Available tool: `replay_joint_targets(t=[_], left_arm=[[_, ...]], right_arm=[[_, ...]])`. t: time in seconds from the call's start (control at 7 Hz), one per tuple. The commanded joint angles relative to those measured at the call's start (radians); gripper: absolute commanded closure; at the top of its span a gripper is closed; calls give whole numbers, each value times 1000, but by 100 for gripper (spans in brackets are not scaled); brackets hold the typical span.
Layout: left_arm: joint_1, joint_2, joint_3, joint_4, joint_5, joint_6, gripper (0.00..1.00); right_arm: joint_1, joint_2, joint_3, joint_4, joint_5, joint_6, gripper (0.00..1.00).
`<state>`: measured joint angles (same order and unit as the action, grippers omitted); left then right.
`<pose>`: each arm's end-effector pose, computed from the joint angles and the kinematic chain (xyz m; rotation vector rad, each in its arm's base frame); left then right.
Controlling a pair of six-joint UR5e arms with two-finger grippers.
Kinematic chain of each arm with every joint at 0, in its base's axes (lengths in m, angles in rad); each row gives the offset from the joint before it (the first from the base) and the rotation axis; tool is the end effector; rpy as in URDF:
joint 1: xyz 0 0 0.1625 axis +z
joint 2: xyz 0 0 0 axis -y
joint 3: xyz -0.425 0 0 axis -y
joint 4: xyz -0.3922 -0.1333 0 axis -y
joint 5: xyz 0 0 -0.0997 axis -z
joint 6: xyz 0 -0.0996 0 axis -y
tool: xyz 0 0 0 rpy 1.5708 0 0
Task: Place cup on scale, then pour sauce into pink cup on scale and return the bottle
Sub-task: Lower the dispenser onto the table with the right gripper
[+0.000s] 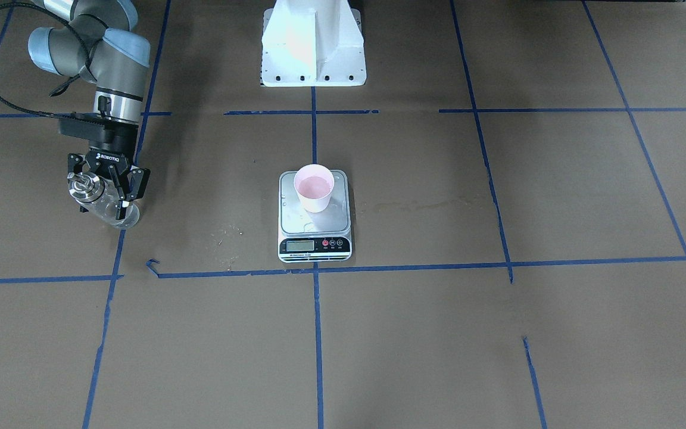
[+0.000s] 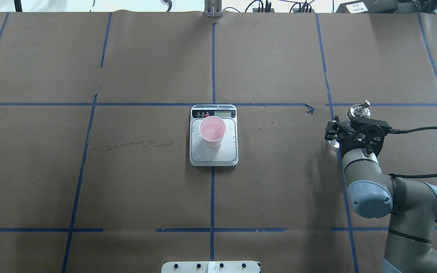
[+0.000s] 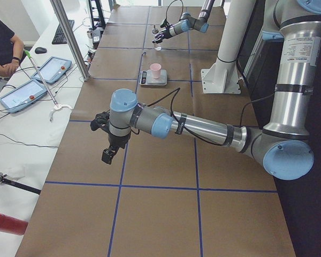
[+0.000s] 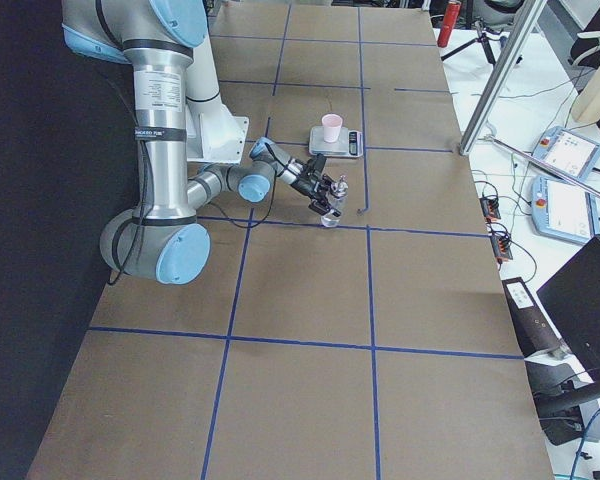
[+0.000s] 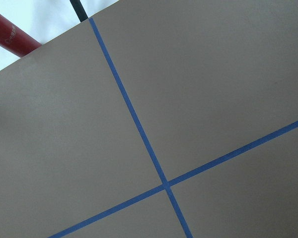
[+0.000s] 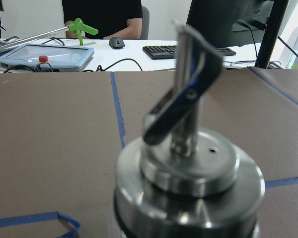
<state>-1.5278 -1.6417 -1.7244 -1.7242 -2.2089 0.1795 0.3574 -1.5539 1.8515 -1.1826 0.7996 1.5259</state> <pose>-0.0509 -0.5373 0.5367 0.4088 0.6066 0.3331 -0.4017 -0.3664 0.4646 0.8646 -0.4953 0.5507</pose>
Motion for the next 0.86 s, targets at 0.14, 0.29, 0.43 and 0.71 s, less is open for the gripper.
replay_joint_targets(t=[0.14, 0.29, 0.43, 0.71], left_arm=[[0, -3, 0, 0, 2, -2, 0], [0, -3, 2, 0, 2, -2, 0], [2, -4, 2, 0, 2, -2, 0], [0, -4, 0, 0, 2, -2, 0]], right_arm=[[0, 0, -2, 0, 3, -6, 56], [1, 0, 0, 0, 3, -12, 1], [3, -2, 6, 0, 4, -18, 0], [15, -35, 75, 0, 85, -24, 0]])
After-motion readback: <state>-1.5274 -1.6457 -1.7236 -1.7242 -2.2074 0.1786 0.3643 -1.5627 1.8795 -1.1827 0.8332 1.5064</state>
